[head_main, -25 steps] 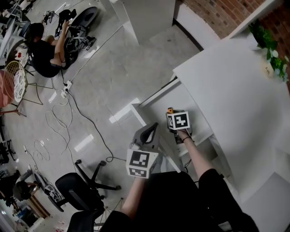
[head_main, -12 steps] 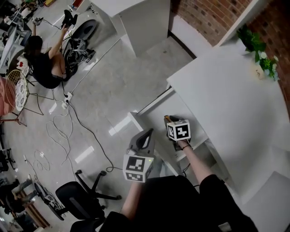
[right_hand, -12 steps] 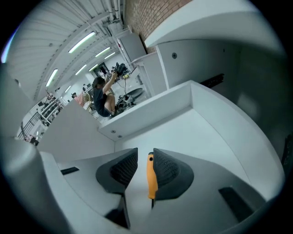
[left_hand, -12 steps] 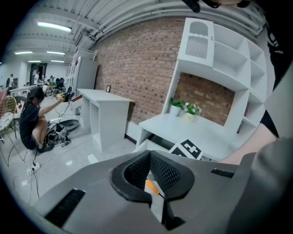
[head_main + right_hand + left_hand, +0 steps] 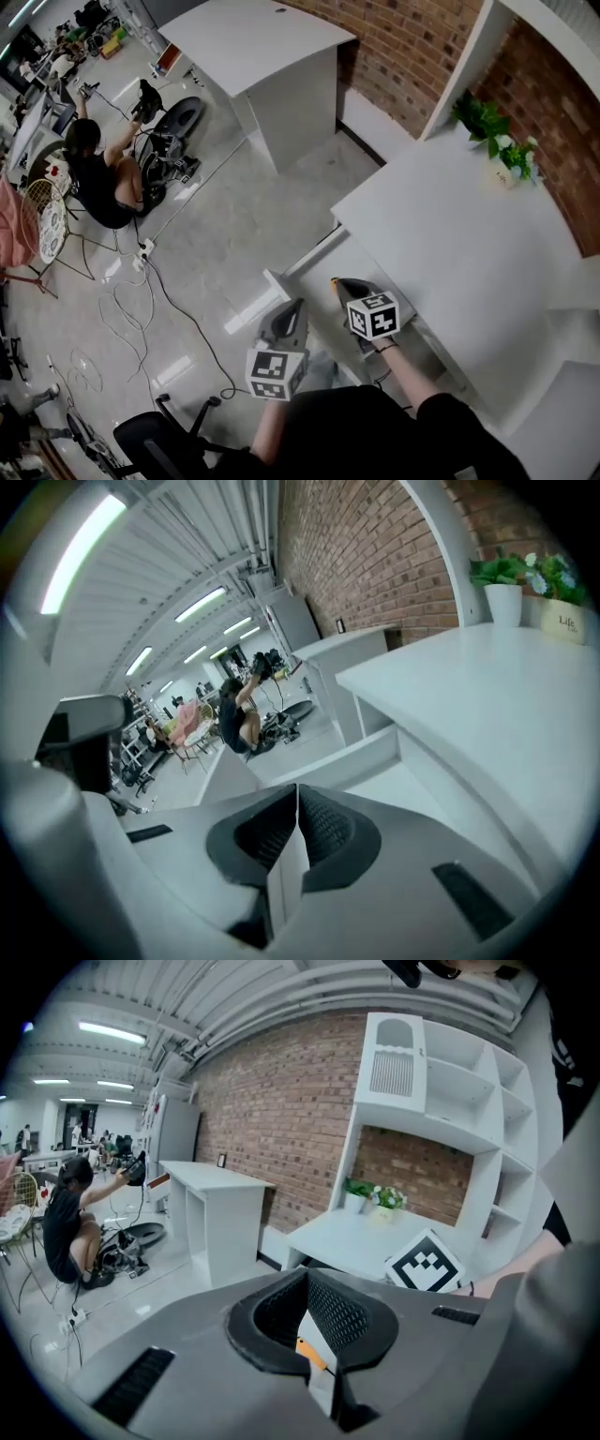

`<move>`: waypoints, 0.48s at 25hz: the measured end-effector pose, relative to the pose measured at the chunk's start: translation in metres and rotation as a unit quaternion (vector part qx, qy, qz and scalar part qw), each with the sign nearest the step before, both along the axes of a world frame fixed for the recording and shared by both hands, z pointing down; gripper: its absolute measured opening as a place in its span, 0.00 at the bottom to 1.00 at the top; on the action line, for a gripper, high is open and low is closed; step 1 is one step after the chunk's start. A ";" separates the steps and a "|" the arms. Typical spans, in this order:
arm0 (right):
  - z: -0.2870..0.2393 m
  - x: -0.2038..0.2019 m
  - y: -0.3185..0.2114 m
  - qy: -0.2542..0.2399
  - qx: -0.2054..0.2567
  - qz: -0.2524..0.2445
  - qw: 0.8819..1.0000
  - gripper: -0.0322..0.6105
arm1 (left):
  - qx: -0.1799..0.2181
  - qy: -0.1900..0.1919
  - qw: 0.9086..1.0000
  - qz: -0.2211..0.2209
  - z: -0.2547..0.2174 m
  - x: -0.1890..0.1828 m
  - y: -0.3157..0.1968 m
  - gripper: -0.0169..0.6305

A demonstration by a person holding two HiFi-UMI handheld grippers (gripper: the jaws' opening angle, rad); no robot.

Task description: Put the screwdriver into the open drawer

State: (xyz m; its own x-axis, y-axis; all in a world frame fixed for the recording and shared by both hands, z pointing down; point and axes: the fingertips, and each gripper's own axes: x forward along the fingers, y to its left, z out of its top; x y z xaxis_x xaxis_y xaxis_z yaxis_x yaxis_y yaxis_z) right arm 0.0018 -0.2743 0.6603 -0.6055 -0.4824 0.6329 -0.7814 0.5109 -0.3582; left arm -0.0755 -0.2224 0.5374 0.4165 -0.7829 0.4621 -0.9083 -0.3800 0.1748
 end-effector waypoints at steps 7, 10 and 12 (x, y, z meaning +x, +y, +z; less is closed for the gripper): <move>-0.081 0.009 0.014 -0.061 0.062 0.007 0.996 0.08 | 0.036 0.003 0.999 0.008 -0.037 0.002 0.009 0.04; -0.112 0.014 0.019 -0.082 0.090 0.008 0.993 0.08 | 0.054 0.003 0.999 0.007 -0.053 0.001 0.011 0.04; -0.132 0.018 0.021 -0.093 0.110 0.010 0.990 0.07 | 0.067 0.004 0.998 0.006 -0.064 0.000 0.011 0.04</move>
